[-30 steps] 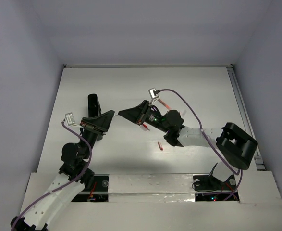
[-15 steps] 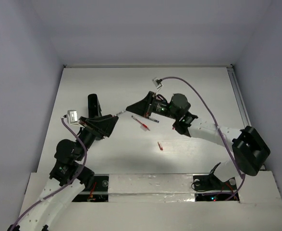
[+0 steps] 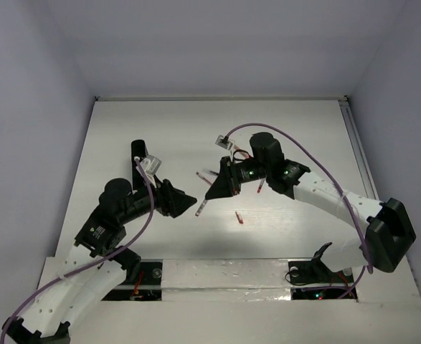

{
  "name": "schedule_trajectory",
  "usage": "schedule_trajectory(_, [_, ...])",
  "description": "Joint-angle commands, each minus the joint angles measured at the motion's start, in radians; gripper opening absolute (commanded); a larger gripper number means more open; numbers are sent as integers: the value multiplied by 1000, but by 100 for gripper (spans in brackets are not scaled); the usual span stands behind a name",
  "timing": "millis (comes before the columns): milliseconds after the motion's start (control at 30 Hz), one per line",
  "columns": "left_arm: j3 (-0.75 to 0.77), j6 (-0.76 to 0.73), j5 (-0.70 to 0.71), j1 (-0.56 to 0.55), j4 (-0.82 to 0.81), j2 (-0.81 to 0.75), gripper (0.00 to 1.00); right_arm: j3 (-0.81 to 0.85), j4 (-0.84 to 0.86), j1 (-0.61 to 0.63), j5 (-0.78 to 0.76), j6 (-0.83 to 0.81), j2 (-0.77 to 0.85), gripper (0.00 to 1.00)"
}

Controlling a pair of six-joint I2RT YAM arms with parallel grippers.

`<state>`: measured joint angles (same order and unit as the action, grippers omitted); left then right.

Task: Sort the stationery into containers
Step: Pick up the pen from the center of the board.

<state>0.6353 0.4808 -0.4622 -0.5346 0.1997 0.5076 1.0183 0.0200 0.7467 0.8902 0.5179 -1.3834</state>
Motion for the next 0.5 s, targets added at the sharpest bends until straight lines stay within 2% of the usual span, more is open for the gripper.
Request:
schedule_trajectory(0, [-9, -67, -95, 4, 15, 2, 59, 83, -133, 0, 67, -102, 29, 0])
schedule_trajectory(133, [-46, -50, -189, 4, -37, 12, 58, 104, -144, -9, 72, -107, 21, 0])
schedule_trajectory(267, [-68, -39, -234, 4, -86, 25, 55, 117, -57, -9, 116, -62, -9, 0])
schedule_trajectory(400, [-89, -10, -254, 4, -140, 34, 48, 137, -16, -9, 145, -36, -37, 0])
schedule_trajectory(467, [-101, 4, -263, 4, -169, 43, 44, 129, 62, -9, 165, 4, -45, 0])
